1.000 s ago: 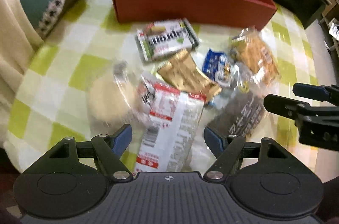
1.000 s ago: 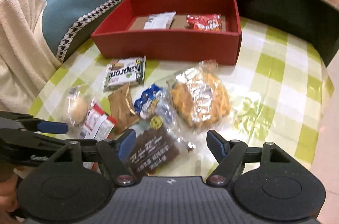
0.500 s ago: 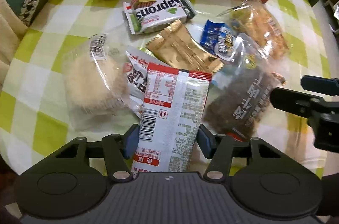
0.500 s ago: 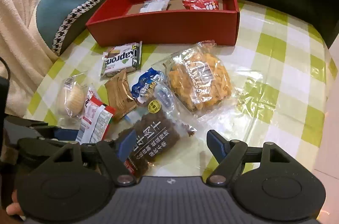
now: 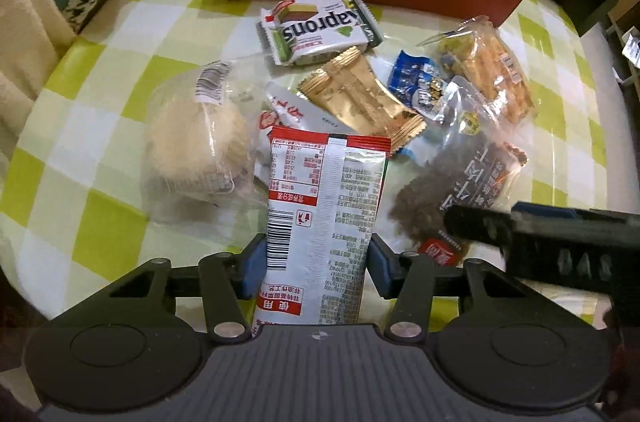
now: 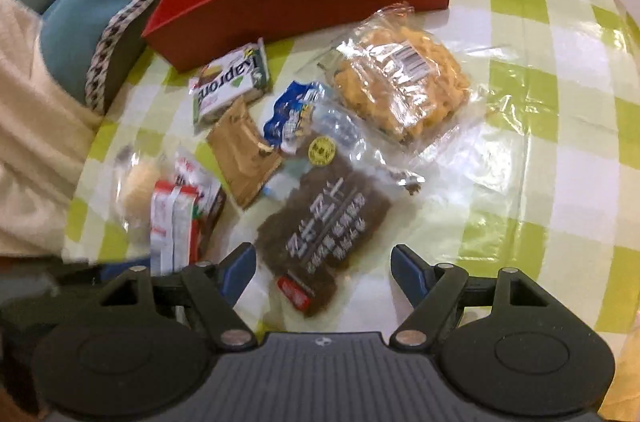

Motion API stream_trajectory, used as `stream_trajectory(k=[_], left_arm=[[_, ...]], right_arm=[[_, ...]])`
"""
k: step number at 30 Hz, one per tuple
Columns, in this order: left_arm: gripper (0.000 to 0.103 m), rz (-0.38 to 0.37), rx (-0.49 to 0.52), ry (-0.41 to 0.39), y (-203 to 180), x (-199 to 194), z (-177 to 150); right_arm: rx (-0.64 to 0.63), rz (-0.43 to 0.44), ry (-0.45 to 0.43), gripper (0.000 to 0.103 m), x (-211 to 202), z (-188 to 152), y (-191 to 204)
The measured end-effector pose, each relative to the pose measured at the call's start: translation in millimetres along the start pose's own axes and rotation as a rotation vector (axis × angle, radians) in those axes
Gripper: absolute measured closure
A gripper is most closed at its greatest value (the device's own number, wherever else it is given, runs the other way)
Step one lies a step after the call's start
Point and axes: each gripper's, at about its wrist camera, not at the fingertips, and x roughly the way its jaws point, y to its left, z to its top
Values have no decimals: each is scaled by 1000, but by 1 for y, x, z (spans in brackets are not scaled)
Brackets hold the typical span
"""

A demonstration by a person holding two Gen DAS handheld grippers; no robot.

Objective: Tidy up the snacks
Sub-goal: 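Grasp the red-white wafer packet with the left gripper while the right gripper grasps the dark jerky bag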

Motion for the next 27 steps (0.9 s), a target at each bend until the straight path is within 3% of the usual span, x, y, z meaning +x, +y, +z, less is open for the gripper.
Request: stream_trajectory(k=[4, 9, 14, 17, 21, 24, 27], left_arm=[[43, -18, -5, -5, 0, -1, 0], [43, -23, -10, 3, 1, 0, 0], [43, -12, -15, 22, 6, 2, -4], [43, -4, -24, 25, 10, 3, -7], [45, 9, -36, 36, 14, 3, -10], [45, 23, -39, 43, 15, 5, -11], [44, 22, -36, 50, 15, 6, -12]], right_arm=[[43, -1, -16, 23, 8, 16, 7], [-34, -71, -19, 23, 23, 27, 32], [-115, -101, 3, 17, 35, 24, 50], [-168, -144, 47, 5, 46, 22, 56], [-281, -194, 27, 2, 54, 11, 71], [-366, -205, 4, 9, 53, 0, 73], [-351, -157, 1, 30, 38, 1, 54]])
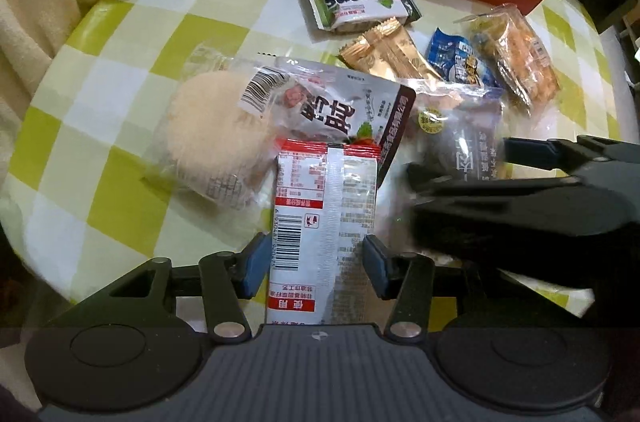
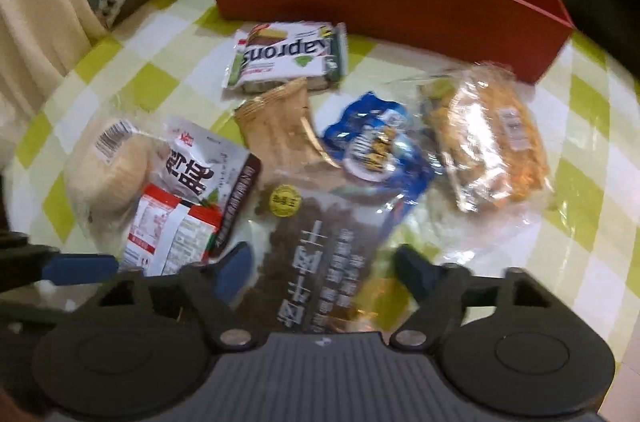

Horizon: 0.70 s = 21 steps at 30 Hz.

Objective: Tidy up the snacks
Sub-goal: 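Grasp the red-white wafer packet with the left gripper while the right gripper grasps the dark jerky bag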

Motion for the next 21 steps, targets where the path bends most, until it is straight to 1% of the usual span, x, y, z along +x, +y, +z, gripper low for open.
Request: stream_trajectory(k=[2, 3, 4, 6, 9, 11, 13, 15, 16, 17, 19, 21], left_arm=[[43, 1, 5, -2, -2, 0, 1], [42, -1, 9, -2, -3, 0, 1], [37, 1, 14, -2, -4, 0, 1], [30, -4, 18, 3, -7, 1, 0], [29, 19, 41, 7, -14, 6, 0], [29, 26, 49, 14, -17, 8, -1], [30, 34, 51, 20, -18, 10, -2], [31, 40, 53, 29, -18, 11, -4], [31, 39, 51, 33, -17, 12, -6], [31, 36, 52, 38, -16, 13, -8], [30, 38, 53, 39, -15, 14, -9], [30, 38, 56, 41, -15, 14, -10]], right_arm=[[47, 53, 9, 43, -7, -1, -19], [62, 73, 10, 44, -10, -1, -24], [75, 86, 14, 47, -12, -2, -29], [96, 95, 17, 47, -13, -3, -34], [118, 114, 16, 46, -15, -2, -37], [169, 131, 21, 46, -15, 1, -40], [177, 98, -2, 46, -17, 5, -36], [170, 79, -11, 45, -18, 11, -27], [166, 65, -20, 40, -18, 14, -21], [156, 45, -25, 31, -16, 16, -15], [123, -7, -15, 23, -9, 19, -3], [93, -12, 21, 18, 1, 16, 7]])
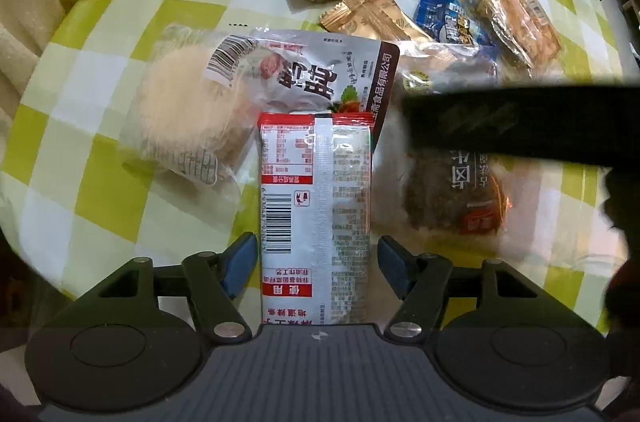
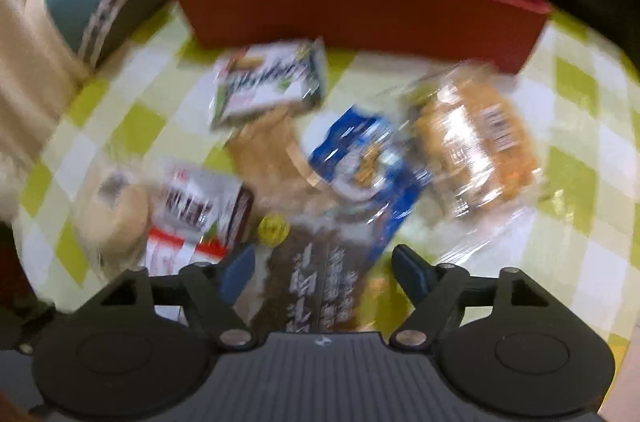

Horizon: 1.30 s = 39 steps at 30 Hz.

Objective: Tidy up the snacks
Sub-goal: 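Grasp the red-white wafer packet with the left gripper while the right gripper grasps the dark jerky bag, then carry the wafer packet and jerky bag over the red box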

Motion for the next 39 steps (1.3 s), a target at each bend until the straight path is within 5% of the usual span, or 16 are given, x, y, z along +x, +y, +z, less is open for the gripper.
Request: stream_trajectory(k=[3, 10, 16, 24, 30, 39], left_arm=[[28, -10, -4, 7, 4, 0, -1], [22, -19, 22, 19, 6, 5, -1], [21, -18, 21, 19, 6, 11, -4], [19, 27, 43, 14, -12, 16, 5], [36, 35, 33, 3, -23, 13, 12], [47, 41, 10, -21, -26, -1, 13]], right_arm=[[-101, -49, 22, 0, 10, -10, 16], [-225, -54, 57, 0, 9, -25, 1], [-209, -67, 54, 19, -12, -38, -50], [-139, -15, 3, 23, -29, -45, -72], [-53, 52, -62, 24, -52, -44, -90], [-39, 118, -124, 24, -63, -39, -90]])
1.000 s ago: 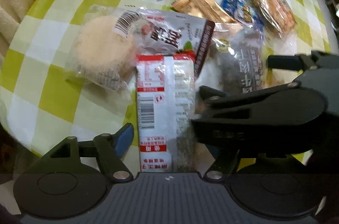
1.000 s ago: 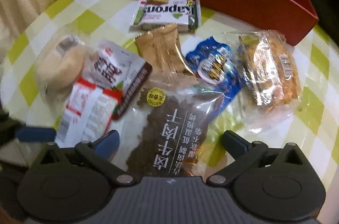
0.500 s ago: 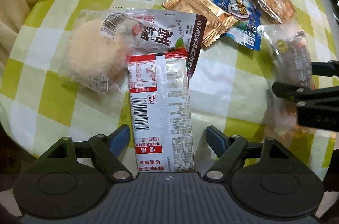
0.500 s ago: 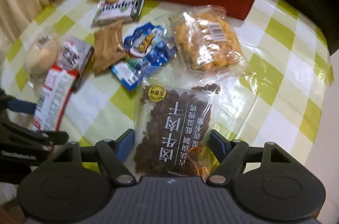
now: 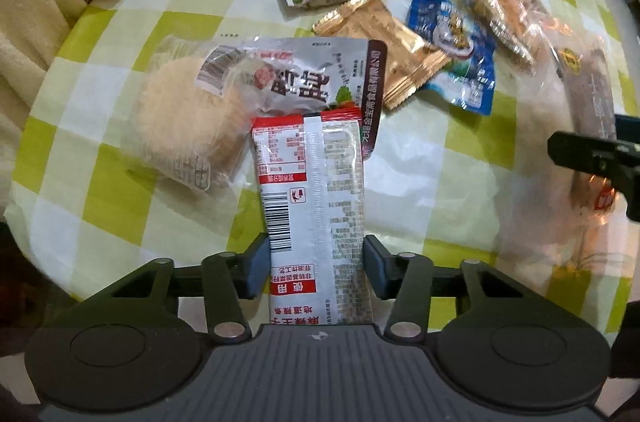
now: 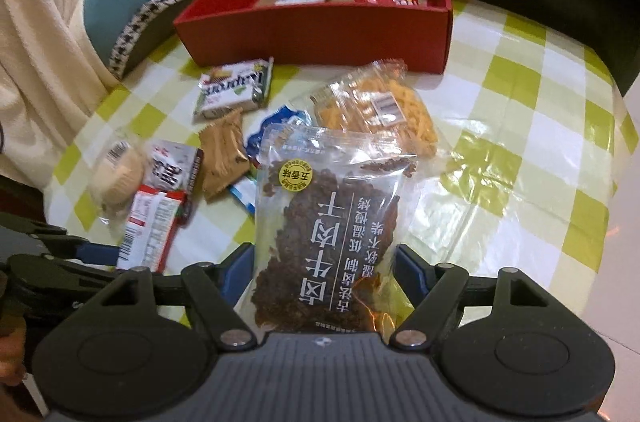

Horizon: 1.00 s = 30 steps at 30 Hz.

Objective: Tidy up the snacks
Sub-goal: 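Carry the wafer packet and jerky bag over the red box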

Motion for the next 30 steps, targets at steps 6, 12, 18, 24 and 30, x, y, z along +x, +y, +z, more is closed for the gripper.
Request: stream_trajectory(k=[6, 12, 18, 24, 30], left_arm=[[48, -11, -10, -35, -13, -16, 2], [48, -35, 17, -90, -32, -33, 7], [48, -46, 29, -155, -33, -49, 15], [48, -41, 29, -227, -39, -65, 36], [48, -31, 9, -273, -40, -71, 61]], right_arm=[[8, 19, -31, 24, -8, 0, -2], [17, 20, -59, 24, -15, 1, -6], [22, 10, -99, 24, -21, 11, -8], [37, 8, -150, 24, -27, 29, -12], [45, 12, -193, 24, -32, 48, -15]])
